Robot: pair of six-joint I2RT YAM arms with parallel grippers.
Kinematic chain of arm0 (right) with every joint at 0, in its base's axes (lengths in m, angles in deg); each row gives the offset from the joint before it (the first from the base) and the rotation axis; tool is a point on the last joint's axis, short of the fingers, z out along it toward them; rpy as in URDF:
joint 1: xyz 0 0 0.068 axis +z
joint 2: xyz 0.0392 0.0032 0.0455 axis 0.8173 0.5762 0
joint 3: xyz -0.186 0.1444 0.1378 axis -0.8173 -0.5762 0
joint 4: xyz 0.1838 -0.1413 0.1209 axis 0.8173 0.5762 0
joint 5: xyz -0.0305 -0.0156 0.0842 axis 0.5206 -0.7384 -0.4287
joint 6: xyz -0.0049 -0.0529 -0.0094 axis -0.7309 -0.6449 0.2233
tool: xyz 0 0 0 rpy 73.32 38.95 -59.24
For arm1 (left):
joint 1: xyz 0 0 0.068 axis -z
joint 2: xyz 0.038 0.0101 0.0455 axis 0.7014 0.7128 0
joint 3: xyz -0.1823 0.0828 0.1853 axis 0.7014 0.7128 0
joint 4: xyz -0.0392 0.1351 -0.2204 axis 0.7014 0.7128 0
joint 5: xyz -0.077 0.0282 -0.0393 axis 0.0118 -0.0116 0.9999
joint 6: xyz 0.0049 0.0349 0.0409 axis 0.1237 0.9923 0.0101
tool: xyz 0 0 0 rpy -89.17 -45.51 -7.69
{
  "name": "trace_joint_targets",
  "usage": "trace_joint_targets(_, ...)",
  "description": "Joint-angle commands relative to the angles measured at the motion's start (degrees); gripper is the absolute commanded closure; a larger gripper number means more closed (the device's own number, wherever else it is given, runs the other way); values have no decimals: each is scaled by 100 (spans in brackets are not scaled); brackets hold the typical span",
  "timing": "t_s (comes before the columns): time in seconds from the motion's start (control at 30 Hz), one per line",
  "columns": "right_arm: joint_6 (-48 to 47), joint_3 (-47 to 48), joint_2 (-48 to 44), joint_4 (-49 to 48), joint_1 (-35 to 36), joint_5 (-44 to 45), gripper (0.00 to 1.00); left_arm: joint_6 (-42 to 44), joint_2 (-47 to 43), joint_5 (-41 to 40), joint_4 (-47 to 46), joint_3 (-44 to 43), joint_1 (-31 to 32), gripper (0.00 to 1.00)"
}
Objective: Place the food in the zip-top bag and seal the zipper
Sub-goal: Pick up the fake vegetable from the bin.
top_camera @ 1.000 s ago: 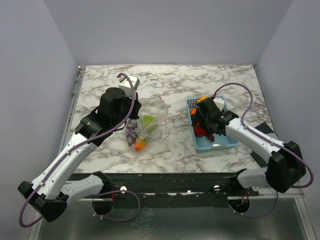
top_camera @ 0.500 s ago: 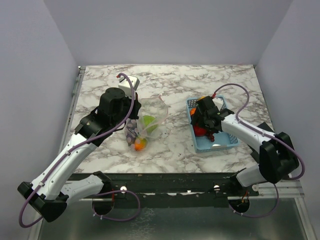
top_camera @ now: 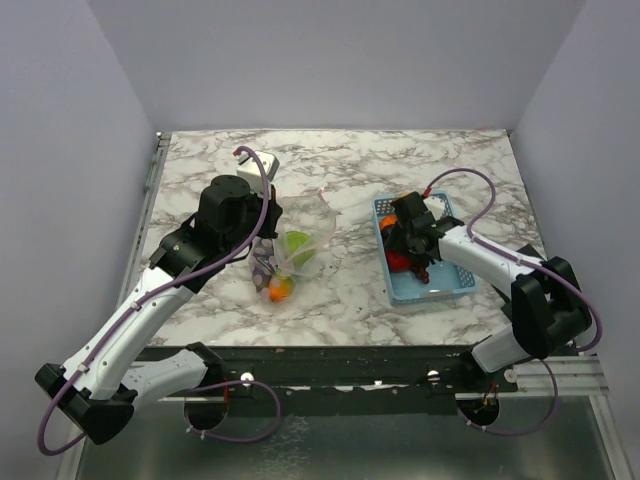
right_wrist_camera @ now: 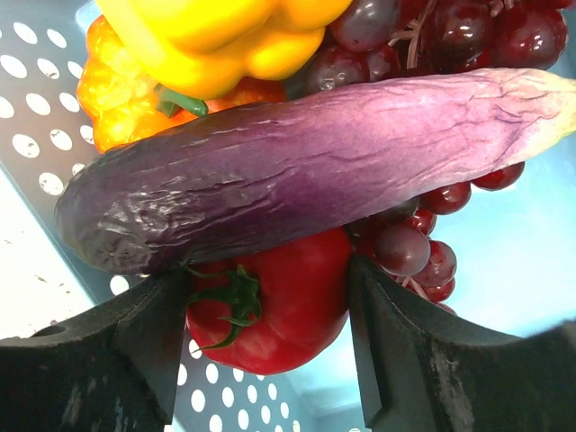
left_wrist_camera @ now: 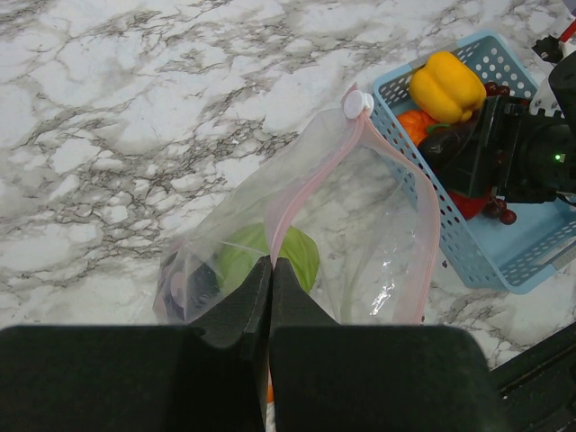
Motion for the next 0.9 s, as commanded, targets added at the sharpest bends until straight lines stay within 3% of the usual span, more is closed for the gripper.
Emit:
trace_joint_targets(0.0,-3,14,43,-108,-41,-92,49,61,-38,4,62,-105,0,100)
trace_joint_targets(0.13,-65,2,-171,-3,-47,40,72,69,-32,4,62,-105,0,100)
trace_joint_targets(0.3,-160,67,-523,214,-56,189,88,68,-14,13,55,-110,0,100)
trace_joint_targets(0.67,-624,205,-1399,483,-41,235,92,75,9,39,54,-125,3,100)
trace_joint_targets(0.87,-1111,360,-1948,349,-41,-228,95,70,7,44,54,-118,0,100)
